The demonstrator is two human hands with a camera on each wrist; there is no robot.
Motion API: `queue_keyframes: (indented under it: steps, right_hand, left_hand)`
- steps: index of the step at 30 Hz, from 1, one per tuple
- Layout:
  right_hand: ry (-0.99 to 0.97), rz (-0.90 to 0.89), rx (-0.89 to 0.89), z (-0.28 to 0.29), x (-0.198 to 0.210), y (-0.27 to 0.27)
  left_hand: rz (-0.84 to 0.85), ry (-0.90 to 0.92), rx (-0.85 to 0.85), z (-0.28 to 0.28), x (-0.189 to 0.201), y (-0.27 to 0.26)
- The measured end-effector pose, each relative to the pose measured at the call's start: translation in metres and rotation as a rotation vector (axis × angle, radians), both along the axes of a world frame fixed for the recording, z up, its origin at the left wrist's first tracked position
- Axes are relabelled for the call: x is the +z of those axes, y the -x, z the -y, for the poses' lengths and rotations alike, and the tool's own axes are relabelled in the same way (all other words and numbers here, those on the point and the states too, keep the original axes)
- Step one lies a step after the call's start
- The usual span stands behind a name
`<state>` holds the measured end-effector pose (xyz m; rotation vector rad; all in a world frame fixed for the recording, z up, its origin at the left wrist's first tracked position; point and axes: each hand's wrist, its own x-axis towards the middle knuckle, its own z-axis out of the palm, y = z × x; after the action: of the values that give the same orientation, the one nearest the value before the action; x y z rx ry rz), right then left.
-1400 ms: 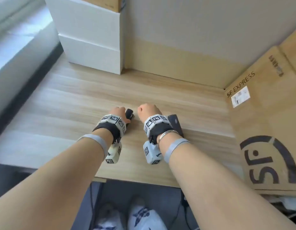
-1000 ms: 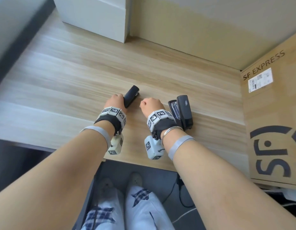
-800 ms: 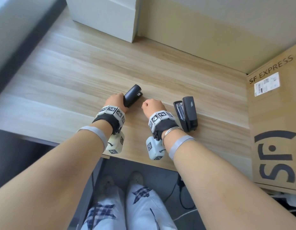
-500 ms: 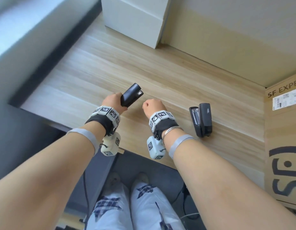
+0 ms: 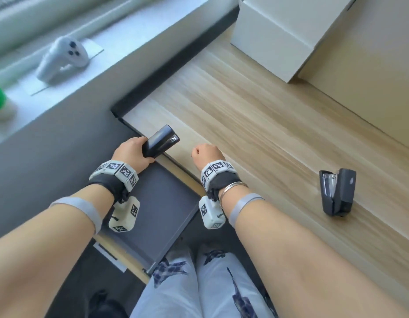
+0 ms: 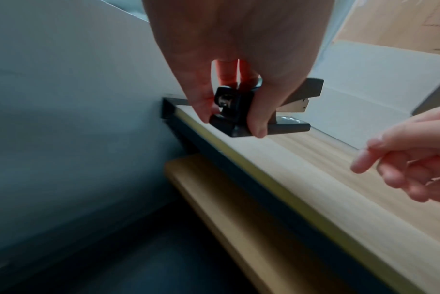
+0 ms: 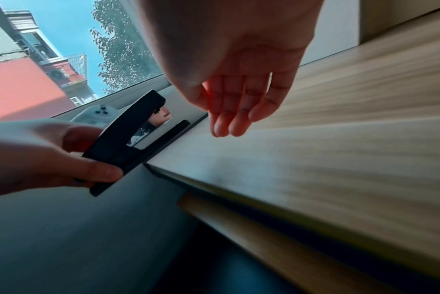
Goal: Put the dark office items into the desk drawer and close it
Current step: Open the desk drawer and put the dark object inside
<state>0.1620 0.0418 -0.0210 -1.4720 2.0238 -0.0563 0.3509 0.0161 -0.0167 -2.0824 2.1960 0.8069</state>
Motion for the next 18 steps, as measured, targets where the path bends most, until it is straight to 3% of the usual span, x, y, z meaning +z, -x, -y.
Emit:
queue_keyframes:
  steps: [9, 18]
  right_hand:
    - [-0.058, 0.073, 0.154, -0.009, -0.025, -0.072]
    - [-0.18, 0.081, 0.19, -0.018, -0.077, -0.095]
  left_hand:
    - [0.072, -0.103, 0.158, -0.044, -0.053, -0.086]
    - [0.111, -0.248, 0.147, -0.052, -0.14, -0.088]
